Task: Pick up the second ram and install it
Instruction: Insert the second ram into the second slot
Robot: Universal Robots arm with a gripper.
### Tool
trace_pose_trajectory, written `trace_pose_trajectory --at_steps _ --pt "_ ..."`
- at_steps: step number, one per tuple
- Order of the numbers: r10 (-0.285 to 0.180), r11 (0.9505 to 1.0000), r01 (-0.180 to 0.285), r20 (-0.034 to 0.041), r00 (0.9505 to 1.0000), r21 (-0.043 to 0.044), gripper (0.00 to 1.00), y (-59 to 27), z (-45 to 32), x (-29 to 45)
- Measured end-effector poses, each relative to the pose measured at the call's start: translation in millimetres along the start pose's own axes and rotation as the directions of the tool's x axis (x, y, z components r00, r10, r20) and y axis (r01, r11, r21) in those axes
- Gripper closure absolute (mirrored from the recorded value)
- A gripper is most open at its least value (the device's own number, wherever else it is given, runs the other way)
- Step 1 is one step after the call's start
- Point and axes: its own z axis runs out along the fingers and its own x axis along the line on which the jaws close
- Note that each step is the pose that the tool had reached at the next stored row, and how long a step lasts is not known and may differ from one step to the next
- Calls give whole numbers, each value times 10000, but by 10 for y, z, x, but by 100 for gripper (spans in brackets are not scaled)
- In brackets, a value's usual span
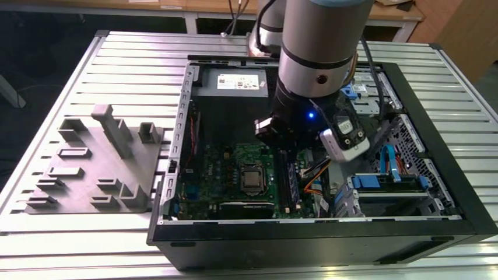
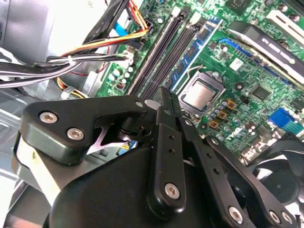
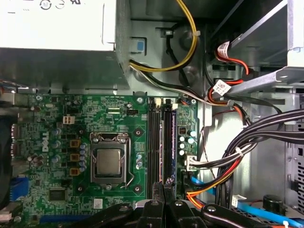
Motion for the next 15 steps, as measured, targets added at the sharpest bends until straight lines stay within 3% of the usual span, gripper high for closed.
trace_pose_trajectory --at_steps 15 --pt "2 10000 -2 -14 10000 -6 92 34 179 -18"
